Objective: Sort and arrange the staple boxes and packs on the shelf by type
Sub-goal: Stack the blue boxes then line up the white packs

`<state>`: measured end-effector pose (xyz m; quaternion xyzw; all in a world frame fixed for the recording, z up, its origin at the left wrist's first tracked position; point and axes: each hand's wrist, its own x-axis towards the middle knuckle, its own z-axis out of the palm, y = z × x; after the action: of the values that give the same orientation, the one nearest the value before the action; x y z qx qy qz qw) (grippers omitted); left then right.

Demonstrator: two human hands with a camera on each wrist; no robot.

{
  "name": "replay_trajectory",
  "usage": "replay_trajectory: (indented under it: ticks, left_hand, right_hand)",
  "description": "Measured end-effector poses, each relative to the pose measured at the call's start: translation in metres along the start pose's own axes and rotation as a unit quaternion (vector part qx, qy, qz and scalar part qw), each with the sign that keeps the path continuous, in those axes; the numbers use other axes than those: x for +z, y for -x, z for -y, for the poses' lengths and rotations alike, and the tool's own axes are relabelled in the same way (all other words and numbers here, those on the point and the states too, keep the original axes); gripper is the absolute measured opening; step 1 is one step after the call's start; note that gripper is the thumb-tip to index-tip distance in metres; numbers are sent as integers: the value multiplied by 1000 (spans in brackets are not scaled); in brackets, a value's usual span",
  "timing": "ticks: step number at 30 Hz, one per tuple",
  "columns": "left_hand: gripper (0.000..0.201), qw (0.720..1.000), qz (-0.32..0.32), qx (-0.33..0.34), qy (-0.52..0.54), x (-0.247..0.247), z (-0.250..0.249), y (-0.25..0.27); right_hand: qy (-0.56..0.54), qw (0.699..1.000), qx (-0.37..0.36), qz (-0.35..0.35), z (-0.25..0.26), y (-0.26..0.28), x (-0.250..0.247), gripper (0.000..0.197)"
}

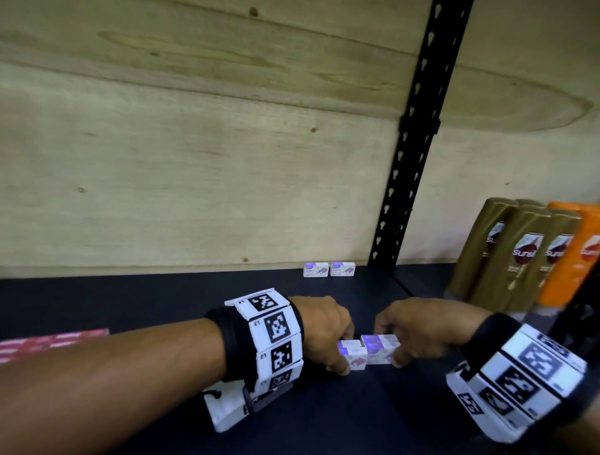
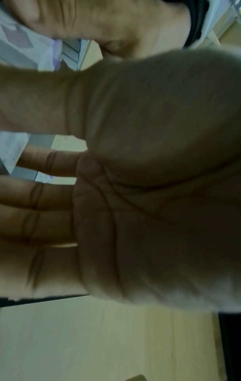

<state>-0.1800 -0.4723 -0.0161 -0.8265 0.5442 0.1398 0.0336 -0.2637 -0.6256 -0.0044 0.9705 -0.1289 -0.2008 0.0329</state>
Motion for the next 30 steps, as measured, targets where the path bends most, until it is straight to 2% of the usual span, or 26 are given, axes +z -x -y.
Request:
replay_trajectory:
  ticks: [12,21,27,30]
  left_hand:
    - [30,1000,-13,-22,-5,4,-2,-6]
    - [36,999,-14,-26,-18,4,-7,-6]
    - [39,1000,-5,-31,1,2,-8,-6]
    - [45,999,27,-35,20,-3,-4,-6]
  right_hand:
    - [-7,1000,-3,-4,-1,4,1,32]
    - [6,1000,-4,-14,4,9,2,32]
    - [10,1000,3,4,7,10,0,37]
    - [3,999,19,43,6,8,-6,53]
